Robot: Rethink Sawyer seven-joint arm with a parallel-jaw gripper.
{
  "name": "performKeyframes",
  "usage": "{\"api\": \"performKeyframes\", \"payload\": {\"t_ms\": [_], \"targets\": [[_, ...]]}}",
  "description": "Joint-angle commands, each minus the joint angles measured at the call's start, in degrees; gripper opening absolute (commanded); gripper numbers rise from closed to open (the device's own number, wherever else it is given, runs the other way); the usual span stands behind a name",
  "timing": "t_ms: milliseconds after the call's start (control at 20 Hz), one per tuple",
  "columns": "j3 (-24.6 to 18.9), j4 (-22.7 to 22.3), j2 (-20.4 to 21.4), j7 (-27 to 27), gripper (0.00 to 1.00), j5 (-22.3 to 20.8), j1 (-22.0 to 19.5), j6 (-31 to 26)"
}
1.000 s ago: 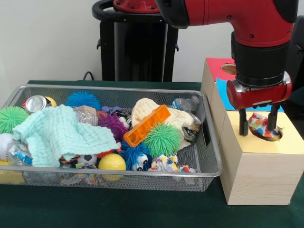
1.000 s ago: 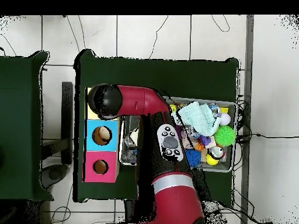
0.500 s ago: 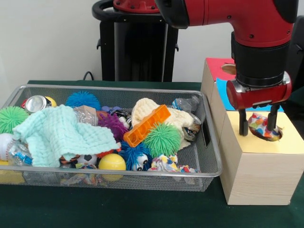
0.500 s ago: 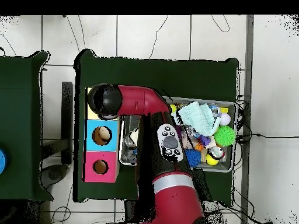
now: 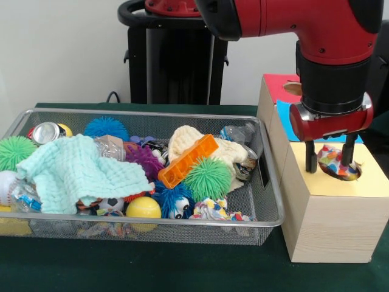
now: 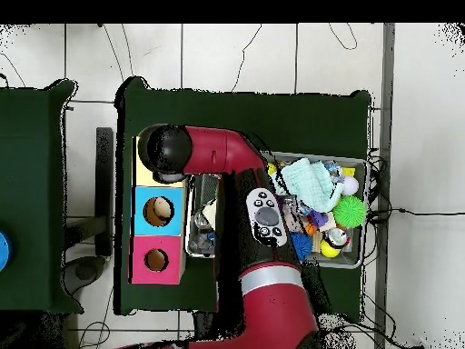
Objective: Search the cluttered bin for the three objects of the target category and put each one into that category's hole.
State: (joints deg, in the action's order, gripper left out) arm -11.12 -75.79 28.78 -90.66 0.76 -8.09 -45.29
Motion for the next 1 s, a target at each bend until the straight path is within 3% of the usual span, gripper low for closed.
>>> {"api": "performKeyframes", "payload": {"t_ms": [50,550,650,750,1000], "targets": [[-4.6,1.9,-5.2,2.9,1.00,-1.7,-1.6,-10.5],[5.0,12.0,-8.7,-5.0,1.00,-8.4,4.6,-17.5],[7.7,12.1,-8.7,-8.2,1.00,-9.8,5.9,-16.1],[9.5,10.1,-7.5,-11.2,1.00,-10.3,6.8,-11.1],[12.1,7.0,-4.2,-13.9,1.00,-10.3,8.8,-5.8]]}}
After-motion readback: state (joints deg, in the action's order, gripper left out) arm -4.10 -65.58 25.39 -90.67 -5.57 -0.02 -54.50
